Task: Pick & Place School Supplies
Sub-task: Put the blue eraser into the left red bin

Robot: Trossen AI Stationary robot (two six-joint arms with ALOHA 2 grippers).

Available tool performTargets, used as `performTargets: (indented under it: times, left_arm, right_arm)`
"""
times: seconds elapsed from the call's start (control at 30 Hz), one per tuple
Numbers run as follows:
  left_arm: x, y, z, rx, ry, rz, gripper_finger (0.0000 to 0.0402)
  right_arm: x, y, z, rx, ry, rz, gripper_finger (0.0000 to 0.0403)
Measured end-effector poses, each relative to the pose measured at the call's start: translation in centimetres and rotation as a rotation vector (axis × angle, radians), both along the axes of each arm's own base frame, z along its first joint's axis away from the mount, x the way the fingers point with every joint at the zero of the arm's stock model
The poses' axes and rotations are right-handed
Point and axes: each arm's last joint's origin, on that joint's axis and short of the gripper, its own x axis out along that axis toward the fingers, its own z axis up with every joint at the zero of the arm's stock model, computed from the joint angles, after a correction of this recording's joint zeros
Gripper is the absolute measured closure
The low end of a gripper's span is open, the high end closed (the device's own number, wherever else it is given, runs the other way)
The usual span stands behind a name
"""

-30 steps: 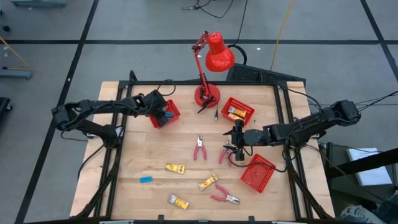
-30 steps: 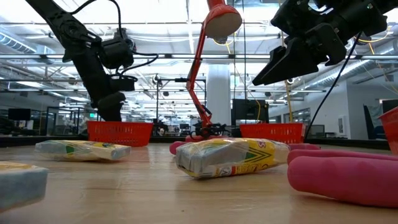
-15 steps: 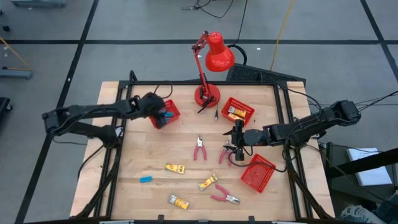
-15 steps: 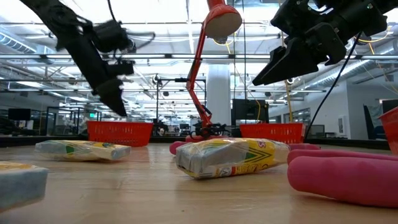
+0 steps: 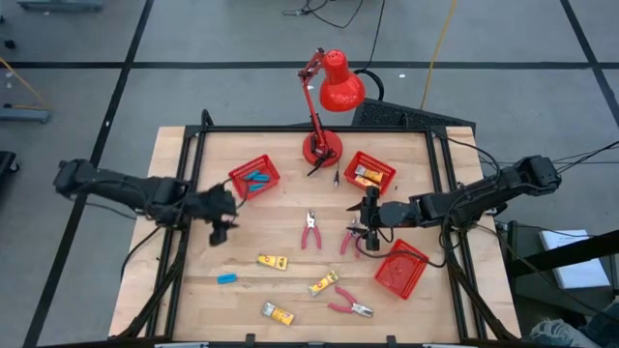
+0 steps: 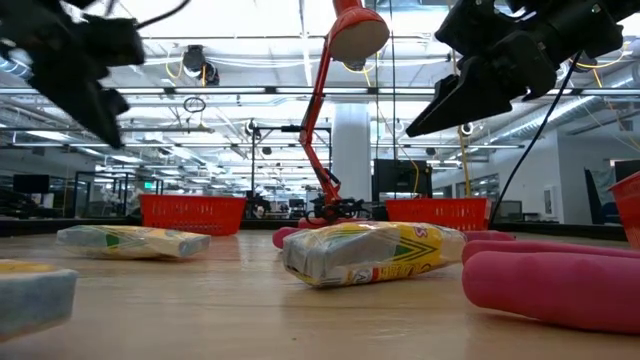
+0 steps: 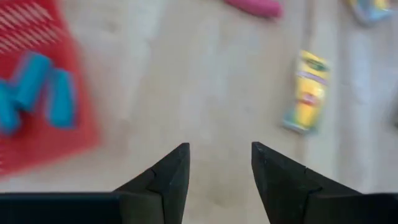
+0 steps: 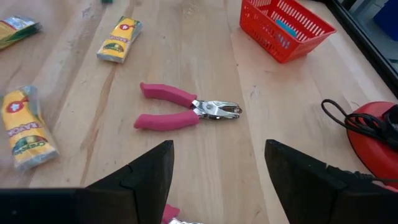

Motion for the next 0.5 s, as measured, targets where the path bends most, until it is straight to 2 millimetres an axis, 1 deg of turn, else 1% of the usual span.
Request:
performTargets:
  times: [0.13,0.27,0.37,0.5]
  left_arm:
    - [-0.7,-2.4,-0.5,-0.097,0.025,0.018,0.0229]
    - [-1.1,-4.8,-1.1,-0.135,0.036,0.001,0.0229]
    - [-1.2,-6.5,-2.1,-0.149,0.052,-0.018,0.0229]
    - [-1.1,-8.7,-4.0,-0.123,0.036,-0.053,0.0229]
  right_arm:
    - [-0.1,0.3,0.0,0.003,-0.002,0.011,0.0161]
    - [0.0,0.3,0.1,0.015,-0.016,0.006,0.0161]
    - [0.0,0.5,0.1,0.021,-0.012,0.010,0.0161]
    - [-0.2,1.1,0.1,0.022,-0.014,0.034,0.0161]
